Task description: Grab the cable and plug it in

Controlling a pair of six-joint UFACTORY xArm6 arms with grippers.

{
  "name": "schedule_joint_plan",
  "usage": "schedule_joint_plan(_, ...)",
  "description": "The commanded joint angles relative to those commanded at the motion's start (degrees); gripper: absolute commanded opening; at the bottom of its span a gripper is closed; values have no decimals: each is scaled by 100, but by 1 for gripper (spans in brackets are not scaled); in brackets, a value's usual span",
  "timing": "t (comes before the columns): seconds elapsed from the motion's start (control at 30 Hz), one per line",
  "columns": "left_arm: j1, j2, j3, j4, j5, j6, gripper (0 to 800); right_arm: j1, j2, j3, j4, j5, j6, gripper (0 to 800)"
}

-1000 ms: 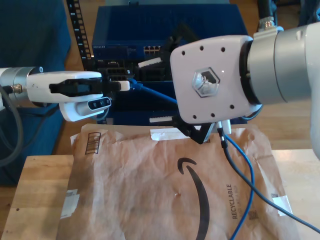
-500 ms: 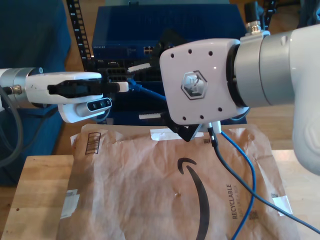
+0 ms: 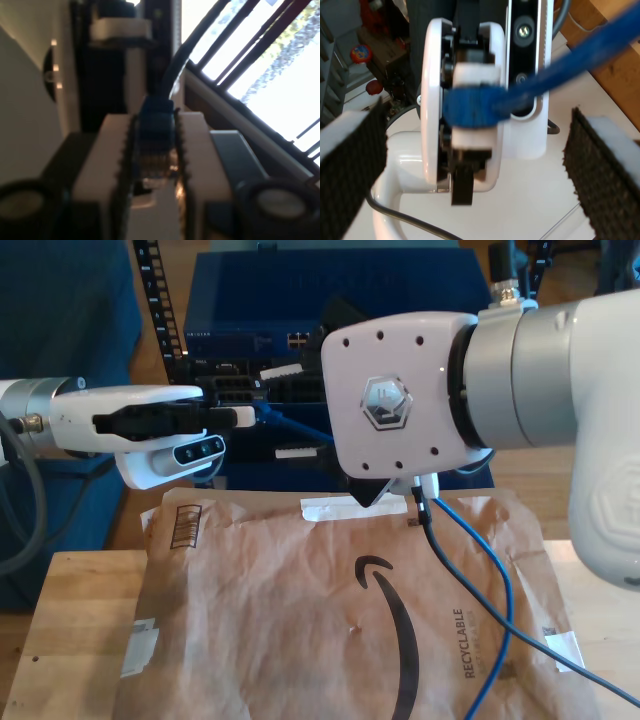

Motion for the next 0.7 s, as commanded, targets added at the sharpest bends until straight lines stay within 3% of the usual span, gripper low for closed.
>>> schedule_joint_plan(0.07, 0, 0, 0, 0, 0, 9, 8, -9, 44, 0, -9, 0, 0, 466)
schedule_joint_plan(0.27, -9, 18, 0, 0, -9, 18, 8, 0, 44, 0, -9, 0, 9, 464)
schedule_joint_plan(0.37, -18, 149, -35, 0, 0, 79, 8, 18, 35, 0, -9, 0, 9, 459)
schedule_joint_plan(0.5, -18, 158, -35, -44, 18, 79, 13, 35, 35, 0, -9, 0, 9, 388)
schedule_joint_plan(0.7, -18, 167, -26, -132, 123, 79, 13, 44, 35, 0, -9, 0, 9, 364)
